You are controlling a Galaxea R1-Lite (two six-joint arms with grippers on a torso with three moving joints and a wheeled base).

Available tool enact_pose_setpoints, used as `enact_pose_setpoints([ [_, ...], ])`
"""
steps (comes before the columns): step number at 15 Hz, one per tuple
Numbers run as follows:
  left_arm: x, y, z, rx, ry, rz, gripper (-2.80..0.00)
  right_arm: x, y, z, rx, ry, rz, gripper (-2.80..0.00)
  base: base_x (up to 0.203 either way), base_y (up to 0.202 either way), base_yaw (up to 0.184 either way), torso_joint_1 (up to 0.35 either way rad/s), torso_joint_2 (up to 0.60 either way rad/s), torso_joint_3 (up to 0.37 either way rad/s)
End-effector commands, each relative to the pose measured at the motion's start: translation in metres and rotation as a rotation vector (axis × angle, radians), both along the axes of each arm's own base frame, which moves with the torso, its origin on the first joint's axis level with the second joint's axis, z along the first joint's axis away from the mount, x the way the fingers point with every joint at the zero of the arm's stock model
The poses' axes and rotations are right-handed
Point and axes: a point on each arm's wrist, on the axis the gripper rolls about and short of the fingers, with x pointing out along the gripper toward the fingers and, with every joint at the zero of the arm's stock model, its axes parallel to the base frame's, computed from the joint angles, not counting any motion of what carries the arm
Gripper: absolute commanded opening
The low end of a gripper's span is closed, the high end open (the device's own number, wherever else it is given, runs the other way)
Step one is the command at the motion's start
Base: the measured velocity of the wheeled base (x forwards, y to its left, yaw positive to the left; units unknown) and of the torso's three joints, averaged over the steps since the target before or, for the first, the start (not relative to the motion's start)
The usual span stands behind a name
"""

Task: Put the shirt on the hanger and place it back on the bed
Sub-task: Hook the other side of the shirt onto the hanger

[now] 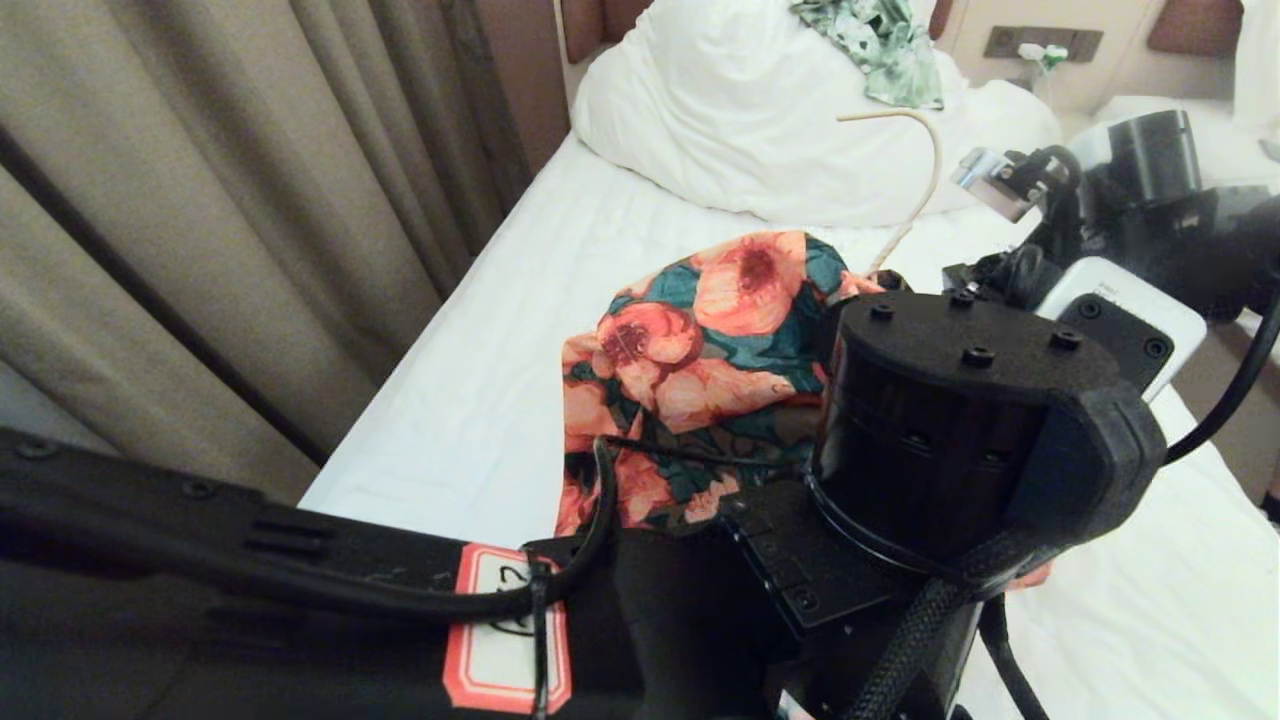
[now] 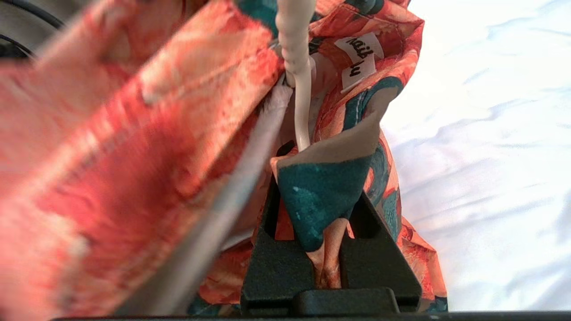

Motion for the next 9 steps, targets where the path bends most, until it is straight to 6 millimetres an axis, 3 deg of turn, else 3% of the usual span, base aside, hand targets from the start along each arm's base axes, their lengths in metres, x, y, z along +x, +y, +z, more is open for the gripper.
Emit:
enact_pose_setpoints([
  [1, 0.001, -0.002, -0.006, 0.015, 0.002, -0.003, 0.0, -0.002, 0.0, 0.002, 0.003, -0.005, 0.006, -2.8, 0.0, 0.0, 0.0, 0.0, 0.0, 0.0],
  [9, -0.011, -0.002, -0.007, 0.023, 0.005, -0.035, 0.0, 0.0, 0.0, 0.005, 0.007, -0.019, 0.006, -2.8, 0.0, 0.0, 0.0, 0.0, 0.0, 0.0],
])
